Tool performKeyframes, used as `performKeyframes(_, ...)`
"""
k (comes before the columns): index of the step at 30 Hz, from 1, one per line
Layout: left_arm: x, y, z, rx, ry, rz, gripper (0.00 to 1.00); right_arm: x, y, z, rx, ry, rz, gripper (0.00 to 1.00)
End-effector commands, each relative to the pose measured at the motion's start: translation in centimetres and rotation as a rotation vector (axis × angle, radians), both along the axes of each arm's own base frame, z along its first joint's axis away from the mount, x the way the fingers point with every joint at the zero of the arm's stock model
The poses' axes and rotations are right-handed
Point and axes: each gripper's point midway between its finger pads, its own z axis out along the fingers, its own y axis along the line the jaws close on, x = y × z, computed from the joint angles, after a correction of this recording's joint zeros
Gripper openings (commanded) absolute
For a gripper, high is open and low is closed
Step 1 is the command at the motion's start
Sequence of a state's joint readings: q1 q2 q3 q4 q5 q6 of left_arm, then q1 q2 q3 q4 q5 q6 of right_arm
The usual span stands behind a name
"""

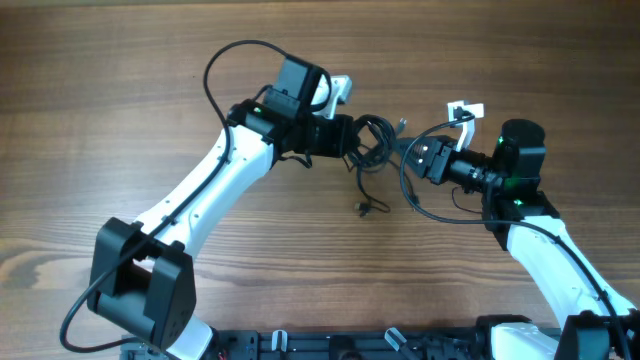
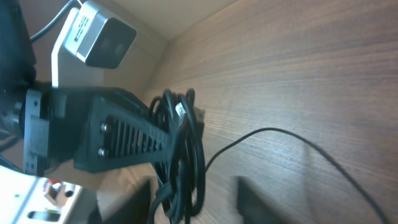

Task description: Untangle cables

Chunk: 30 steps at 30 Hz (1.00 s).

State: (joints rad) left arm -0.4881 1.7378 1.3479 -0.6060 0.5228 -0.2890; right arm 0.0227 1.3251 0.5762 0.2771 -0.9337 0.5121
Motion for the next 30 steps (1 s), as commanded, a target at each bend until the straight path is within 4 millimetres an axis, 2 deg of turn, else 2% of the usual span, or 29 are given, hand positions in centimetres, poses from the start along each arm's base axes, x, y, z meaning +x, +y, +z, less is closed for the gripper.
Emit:
performKeyframes(1,0.3,0.1,-0.3,0.009,-0.010,-0.008,0.04,0.8,-0.5,0.3,-0.015,-0.038,-0.023,1.00)
performKeyframes(4,0.3,0.7,0.2,0.009,-0.011,0.003,0.04,0.8,-1.6,1.7,0.019,-0.084,-0.008,1.00)
performKeyframes(10,0.9,2.7,2.3,-0.005,-0.044,0.050,0.04,0.1,-5.2,3.3,0.140,-0.018,-0.032,1.00)
performKeyframes(13,1.1,3.2,3.2,-0.013,-0.063,0.063,0.04,-0.3,-5.7,2.7,0.153,0.030,-0.040,1.00)
performKeyframes(17,1.1,3.2,3.5,-0.017,-0.070,0.062,0.04,0.6,-6.7,-0.1,0.063,0.103,-0.166,1.00)
performKeyframes(20,1.0,3.1,3.6,-0.024,-0.067,0.057,0.04,0.7,-4.9,0.0,0.031,0.065,-0.126,1.00)
performKeyframes(24,0.9,3.1,3.6,-0.028,-0.065,0.054,0.04,0.9,-0.3,2.2,-0.002,-0.104,-0.029,0.99)
performKeyframes(27,0.9,3.1,3.6,-0.028,-0.064,0.054,0.04,2.1,0.7,2.3,-0.059,-0.146,-0.108,0.98)
performKeyframes(30,0.9,3.1,3.6,-0.028,-0.065,0.054,0.04,2.2,2.1,2.4,-0.065,-0.169,-0.104,0.87)
